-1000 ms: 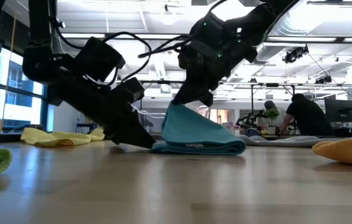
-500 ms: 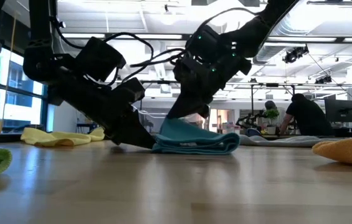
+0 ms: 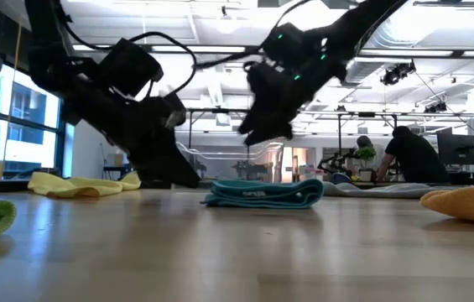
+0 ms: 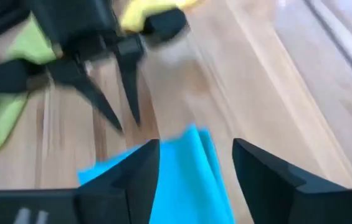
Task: Fold microfiber towels
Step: Put the blue towel into the transparent bin
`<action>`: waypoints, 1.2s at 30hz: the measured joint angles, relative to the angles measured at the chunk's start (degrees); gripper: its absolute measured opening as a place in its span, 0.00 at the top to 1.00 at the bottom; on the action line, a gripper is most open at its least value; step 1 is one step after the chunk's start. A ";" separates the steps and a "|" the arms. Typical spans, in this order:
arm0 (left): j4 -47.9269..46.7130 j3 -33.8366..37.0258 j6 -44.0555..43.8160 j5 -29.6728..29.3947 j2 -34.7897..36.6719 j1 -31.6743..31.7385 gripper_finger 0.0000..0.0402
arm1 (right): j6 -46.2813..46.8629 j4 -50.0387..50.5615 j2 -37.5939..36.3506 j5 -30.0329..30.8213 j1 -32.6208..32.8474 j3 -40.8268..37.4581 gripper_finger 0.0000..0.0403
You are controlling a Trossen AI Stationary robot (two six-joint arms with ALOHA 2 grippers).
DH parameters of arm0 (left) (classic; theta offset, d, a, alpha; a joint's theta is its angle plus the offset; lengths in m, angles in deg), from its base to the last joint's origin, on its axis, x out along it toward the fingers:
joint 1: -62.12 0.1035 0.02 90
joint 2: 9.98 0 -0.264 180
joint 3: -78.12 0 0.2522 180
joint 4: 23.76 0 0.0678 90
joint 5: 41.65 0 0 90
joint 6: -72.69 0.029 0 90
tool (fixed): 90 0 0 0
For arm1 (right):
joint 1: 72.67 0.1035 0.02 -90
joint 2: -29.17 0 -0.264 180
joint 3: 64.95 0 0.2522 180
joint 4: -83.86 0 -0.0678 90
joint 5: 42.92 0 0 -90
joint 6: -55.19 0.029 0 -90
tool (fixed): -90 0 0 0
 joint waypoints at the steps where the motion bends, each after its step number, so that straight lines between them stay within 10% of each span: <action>1: -0.53 0.06 -1.24 1.85 0.99 0.95 0.77 | 1.29 3.08 -1.52 0.41 -0.24 -0.06 0.50; 16: 0.66 -2.44 -9.14 10.71 -0.88 8.28 0.45 | 38.50 -17.53 -7.45 11.47 3.23 -27.48 0.47; 27: 0.54 -3.31 -7.14 10.25 -1.15 9.07 0.42 | 38.28 -24.93 -0.11 10.75 4.57 -24.98 0.48; 36: 0.59 -3.31 -3.48 13.75 -1.15 11.57 0.42 | 30.15 -29.12 1.33 10.79 4.63 -24.81 0.80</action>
